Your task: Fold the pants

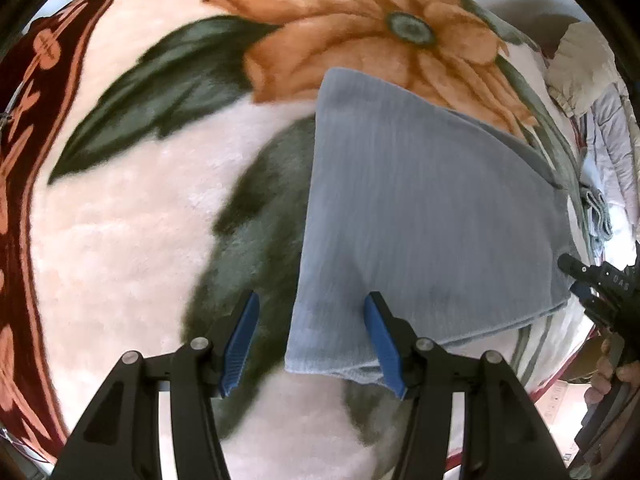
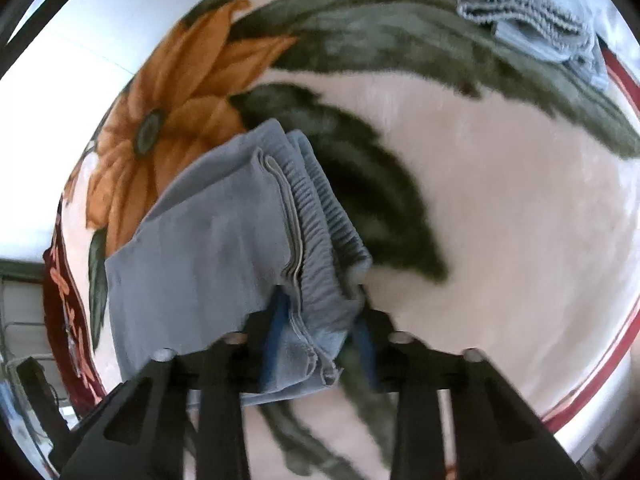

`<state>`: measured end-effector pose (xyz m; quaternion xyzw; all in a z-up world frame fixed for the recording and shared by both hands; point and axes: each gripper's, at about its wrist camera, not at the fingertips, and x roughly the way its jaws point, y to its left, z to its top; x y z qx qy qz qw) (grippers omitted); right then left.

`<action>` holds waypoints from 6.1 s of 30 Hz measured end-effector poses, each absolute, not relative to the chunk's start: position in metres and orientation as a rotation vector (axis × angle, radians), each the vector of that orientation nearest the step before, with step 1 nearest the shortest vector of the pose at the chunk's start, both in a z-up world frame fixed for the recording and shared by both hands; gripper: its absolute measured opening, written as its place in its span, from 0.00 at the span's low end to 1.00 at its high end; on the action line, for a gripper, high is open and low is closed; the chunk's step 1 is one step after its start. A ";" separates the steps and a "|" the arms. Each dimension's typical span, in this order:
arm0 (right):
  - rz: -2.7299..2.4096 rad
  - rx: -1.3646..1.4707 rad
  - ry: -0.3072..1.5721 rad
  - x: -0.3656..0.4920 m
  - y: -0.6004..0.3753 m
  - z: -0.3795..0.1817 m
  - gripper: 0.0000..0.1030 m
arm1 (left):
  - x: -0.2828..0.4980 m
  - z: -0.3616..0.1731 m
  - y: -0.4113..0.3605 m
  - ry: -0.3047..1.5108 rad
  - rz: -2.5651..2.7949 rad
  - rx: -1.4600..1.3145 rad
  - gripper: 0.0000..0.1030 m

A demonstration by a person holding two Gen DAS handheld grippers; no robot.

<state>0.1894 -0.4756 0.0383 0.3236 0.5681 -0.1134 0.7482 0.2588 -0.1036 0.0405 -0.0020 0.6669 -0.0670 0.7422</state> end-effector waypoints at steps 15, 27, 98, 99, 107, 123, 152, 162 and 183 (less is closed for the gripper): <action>0.003 0.168 1.072 0.217 -0.365 0.147 0.16 | 0.250 0.060 -0.077 1.442 -0.125 -0.065 0.56; 0.306 -0.167 1.105 0.240 -0.215 0.124 0.13 | 0.252 0.080 -0.018 1.395 -0.056 -0.156 0.56; 0.178 0.528 1.329 0.242 -0.311 0.055 0.18 | 0.220 0.055 0.007 1.461 -0.060 -0.225 0.56; 0.181 0.534 1.321 0.241 -0.312 0.059 0.18 | 0.219 0.055 0.007 1.461 -0.057 -0.227 0.56; 0.247 0.449 1.274 0.239 -0.303 0.086 0.16 | 0.218 0.059 0.002 1.456 -0.067 -0.229 0.56; 0.298 -0.010 1.377 0.224 -0.259 0.055 0.39 | 0.237 0.065 -0.056 1.425 -0.210 -0.222 0.56; 0.272 0.039 1.115 0.234 -0.237 0.137 0.13 | 0.236 0.067 -0.042 1.408 -0.159 -0.197 0.56; 0.348 -0.082 1.291 0.241 -0.182 0.047 0.20 | 0.239 0.069 -0.022 1.400 -0.131 -0.166 0.56; 0.209 0.079 1.340 0.217 -0.269 0.045 0.34 | 0.284 0.062 -0.112 1.386 -0.302 0.016 0.56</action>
